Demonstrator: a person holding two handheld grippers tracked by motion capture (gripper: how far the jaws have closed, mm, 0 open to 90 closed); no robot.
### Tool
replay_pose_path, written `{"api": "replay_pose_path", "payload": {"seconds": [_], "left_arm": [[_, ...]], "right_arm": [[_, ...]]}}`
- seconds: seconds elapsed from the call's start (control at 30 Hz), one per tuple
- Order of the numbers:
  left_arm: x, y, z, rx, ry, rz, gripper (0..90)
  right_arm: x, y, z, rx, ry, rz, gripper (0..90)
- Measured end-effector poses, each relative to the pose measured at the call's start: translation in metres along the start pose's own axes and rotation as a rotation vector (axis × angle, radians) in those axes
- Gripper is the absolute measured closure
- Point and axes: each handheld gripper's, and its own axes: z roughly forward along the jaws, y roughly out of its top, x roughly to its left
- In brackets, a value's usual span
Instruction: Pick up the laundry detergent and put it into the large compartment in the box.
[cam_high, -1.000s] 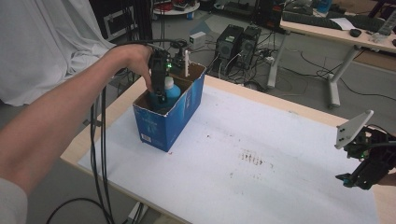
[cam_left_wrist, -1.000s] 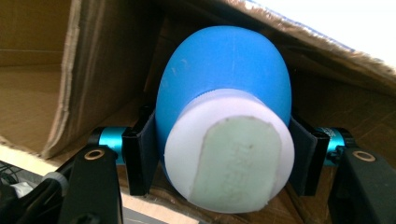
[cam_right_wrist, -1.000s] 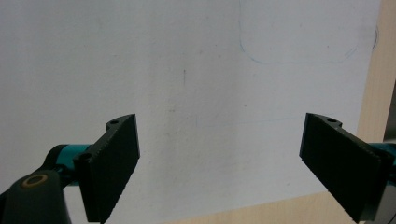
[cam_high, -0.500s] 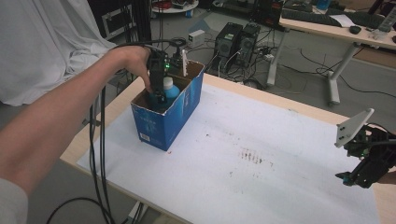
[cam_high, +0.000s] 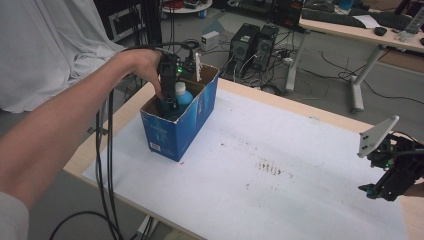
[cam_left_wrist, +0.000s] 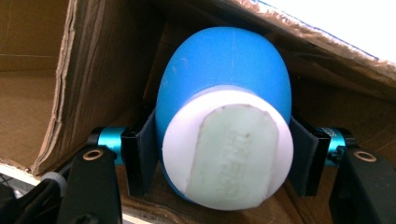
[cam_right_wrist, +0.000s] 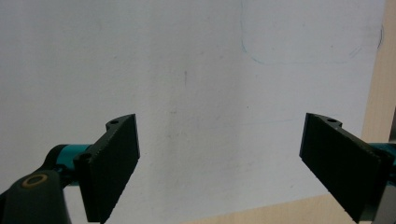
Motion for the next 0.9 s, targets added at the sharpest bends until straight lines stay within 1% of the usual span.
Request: {"api": "replay_pose_path", "payload": {"seconds": [0.03, 0.13, 0.2, 0.23, 0.33, 0.37, 0.47, 0.6, 0.7, 0.9], "left_arm": [[-0.001, 0.0, 0.0, 0.004, 0.007, 0.0, 37.0], [-0.001, 0.001, 0.0, 0.007, 0.007, -0.009, 36.9], [0.0, 0.001, 0.0, 0.011, 0.006, -0.014, 36.5], [0.0, 0.001, 0.001, 0.01, 0.008, -0.021, 33.4], [0.001, 0.001, 0.001, 0.01, 0.008, -0.033, 31.1], [0.001, 0.001, 0.001, 0.01, 0.008, -0.033, 28.8], [0.002, 0.0, 0.0, 0.002, 0.014, -0.047, 28.6], [0.002, -0.001, -0.002, -0.007, 0.01, -0.061, 28.6], [0.002, -0.001, -0.005, -0.008, 0.017, -0.066, 25.7], [0.0, -0.001, -0.014, -0.016, 0.032, -0.063, 25.7]], "right_arm": [[0.0, 0.0, 0.0, 0.0, -0.001, 0.0, 11.2], [0.0, 0.0, 0.0, 0.004, 0.003, 0.003, 11.2], [0.0, -0.001, 0.0, 0.0, 0.002, -0.005, 11.2], [0.0, -0.001, -0.001, 0.004, 0.004, 0.003, 11.2], [0.001, -0.001, -0.001, 0.002, 0.003, 0.006, 11.2], [0.001, -0.001, -0.001, 0.002, 0.003, 0.006, 11.2], [0.002, -0.001, -0.002, 0.007, 0.004, 0.011, 11.2], [0.002, -0.001, -0.002, 0.006, 0.003, 0.007, 11.2], [0.002, -0.001, -0.002, 0.006, 0.005, 0.009, 11.2], [0.002, -0.001, -0.002, 0.007, 0.005, 0.008, 11.2]]}}
